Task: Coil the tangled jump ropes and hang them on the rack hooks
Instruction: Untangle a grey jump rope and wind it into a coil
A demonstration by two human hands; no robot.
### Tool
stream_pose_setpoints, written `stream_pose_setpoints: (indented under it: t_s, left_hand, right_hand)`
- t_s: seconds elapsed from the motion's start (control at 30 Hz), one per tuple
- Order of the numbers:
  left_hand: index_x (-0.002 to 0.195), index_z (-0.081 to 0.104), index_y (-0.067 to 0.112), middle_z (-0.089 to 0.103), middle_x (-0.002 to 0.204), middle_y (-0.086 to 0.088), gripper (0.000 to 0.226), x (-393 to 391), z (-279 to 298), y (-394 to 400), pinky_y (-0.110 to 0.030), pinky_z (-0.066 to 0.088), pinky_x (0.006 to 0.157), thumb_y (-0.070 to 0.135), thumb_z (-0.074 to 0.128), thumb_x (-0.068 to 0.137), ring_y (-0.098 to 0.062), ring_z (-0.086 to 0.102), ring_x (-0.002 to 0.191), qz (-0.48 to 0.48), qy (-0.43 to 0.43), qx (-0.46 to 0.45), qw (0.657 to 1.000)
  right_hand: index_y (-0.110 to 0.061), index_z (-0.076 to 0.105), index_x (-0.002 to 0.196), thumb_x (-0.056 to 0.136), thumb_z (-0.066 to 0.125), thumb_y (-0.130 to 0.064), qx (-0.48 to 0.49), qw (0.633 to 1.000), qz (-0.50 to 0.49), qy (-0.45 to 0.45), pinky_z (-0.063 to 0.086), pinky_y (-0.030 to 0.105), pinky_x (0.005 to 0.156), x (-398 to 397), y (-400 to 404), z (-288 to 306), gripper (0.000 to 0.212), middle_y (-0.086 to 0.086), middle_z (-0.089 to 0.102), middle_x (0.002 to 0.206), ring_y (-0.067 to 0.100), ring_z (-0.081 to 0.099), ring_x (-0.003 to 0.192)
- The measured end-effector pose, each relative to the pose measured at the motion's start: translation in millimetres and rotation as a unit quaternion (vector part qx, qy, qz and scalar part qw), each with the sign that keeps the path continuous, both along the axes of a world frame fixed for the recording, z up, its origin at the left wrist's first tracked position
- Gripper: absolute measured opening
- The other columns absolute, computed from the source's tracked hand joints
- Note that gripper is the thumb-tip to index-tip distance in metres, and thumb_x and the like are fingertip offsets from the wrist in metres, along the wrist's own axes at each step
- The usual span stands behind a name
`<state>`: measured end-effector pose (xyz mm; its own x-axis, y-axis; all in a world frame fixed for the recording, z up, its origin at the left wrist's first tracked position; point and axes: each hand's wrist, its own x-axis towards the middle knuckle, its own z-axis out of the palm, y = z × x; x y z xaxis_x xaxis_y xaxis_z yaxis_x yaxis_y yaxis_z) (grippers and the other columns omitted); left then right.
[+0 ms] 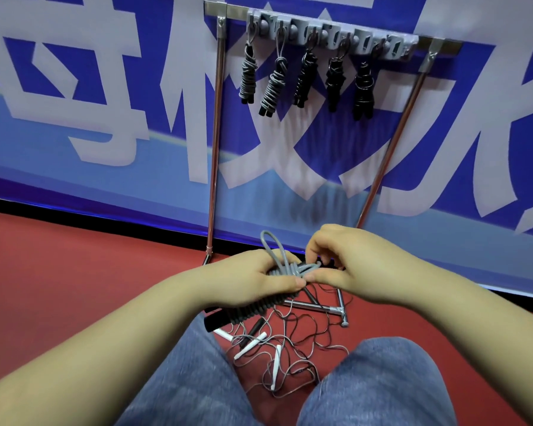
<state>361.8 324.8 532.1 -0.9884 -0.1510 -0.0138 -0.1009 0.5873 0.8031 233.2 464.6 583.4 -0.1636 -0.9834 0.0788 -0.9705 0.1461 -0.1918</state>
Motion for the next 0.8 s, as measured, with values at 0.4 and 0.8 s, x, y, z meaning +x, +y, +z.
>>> stream_pose_setpoints:
  t_s: [0.4,0.8]
  left_hand:
    - [0.11,0.055,0.043,0.063,0.105,0.017,0.022,-1,4,-11,-0.024,0.047,0.091,0.045,0.06,0.089,0.0,0.059,0.096,-0.031,0.0,-0.114,0.993]
    - [0.104,0.049,0.048,0.054,0.063,0.029,0.018,-1,32,-33,-0.011,0.032,0.055,0.053,0.056,0.088,0.011,0.05,0.062,-0.015,-0.018,-0.233,0.972]
  right_hand:
    - [-0.026,0.048,0.089,0.086,0.059,-0.043,0.097,0.989,0.0,0.108,0.031,0.026,0.065,12,-12,10,0.021,-0.013,0.037,0.075,0.009,0.04,0.069]
    - [-0.024,0.055,0.075,0.078,0.068,-0.034,0.006,1.0,-0.02,0.01,0.041,0.024,0.062,8,-37,20,0.017,-0.01,0.05,0.068,0.005,0.048,0.063]
